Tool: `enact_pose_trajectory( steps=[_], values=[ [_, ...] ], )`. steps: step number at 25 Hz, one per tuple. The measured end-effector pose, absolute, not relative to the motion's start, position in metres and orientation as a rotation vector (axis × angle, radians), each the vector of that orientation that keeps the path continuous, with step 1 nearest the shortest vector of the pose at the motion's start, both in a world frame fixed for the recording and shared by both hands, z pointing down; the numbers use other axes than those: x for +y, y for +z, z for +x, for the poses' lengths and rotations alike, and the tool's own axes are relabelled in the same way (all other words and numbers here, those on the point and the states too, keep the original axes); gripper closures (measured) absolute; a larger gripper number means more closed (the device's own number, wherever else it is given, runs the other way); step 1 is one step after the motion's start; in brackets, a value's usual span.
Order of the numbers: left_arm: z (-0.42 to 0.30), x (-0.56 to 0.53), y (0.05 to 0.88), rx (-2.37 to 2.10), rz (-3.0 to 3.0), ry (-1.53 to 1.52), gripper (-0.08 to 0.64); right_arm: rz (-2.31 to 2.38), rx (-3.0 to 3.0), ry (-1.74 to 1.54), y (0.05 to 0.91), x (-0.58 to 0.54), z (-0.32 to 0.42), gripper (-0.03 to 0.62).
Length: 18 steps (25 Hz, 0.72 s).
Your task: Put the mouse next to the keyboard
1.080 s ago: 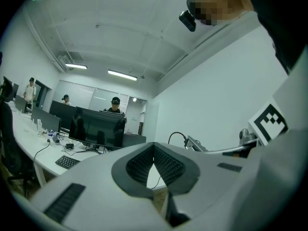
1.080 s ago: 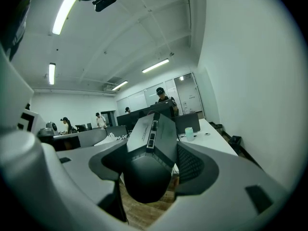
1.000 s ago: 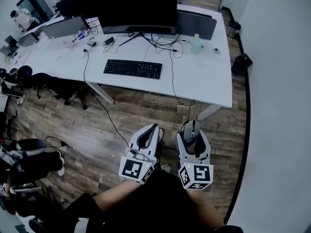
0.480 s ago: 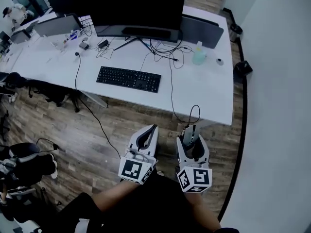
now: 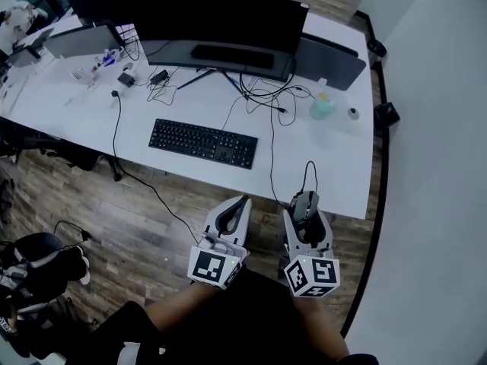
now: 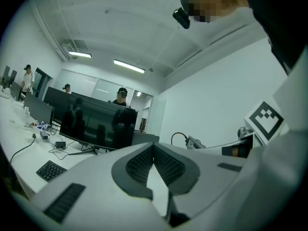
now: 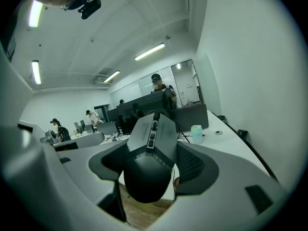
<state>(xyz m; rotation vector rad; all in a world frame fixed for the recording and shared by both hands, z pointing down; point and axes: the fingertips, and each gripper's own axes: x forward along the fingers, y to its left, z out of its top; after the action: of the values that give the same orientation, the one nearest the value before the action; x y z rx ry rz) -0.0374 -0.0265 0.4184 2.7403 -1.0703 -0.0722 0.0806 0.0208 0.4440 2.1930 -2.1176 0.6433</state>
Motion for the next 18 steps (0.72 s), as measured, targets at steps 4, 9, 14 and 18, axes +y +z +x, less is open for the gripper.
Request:
enact_pose_trajectory(
  steps=[4,9,14,18],
  values=[
    [-0.021,-0.05,0.425,-0.986,2.748,-0.052,0.557,2.221,-2.078,0.631,0.444,-0.006,0.092,0.276],
    [-0.003,-0.083,0.42,-0.925,2.774,-0.069,0.557,2.251,-2.039,0.651,0.448,-0.032,0.102,0.276],
    [0.011,-0.104,0.419,-0.842,2.782,-0.064,0.557,2.279,-2.006,0.653,0.447,-0.054,0.11,0.276],
    [0.019,-0.112,0.415,-0.777,2.815,-0.087,0.557,2.297,-1.986,0.639,0.442,-0.067,0.115,0.276]
  ],
)
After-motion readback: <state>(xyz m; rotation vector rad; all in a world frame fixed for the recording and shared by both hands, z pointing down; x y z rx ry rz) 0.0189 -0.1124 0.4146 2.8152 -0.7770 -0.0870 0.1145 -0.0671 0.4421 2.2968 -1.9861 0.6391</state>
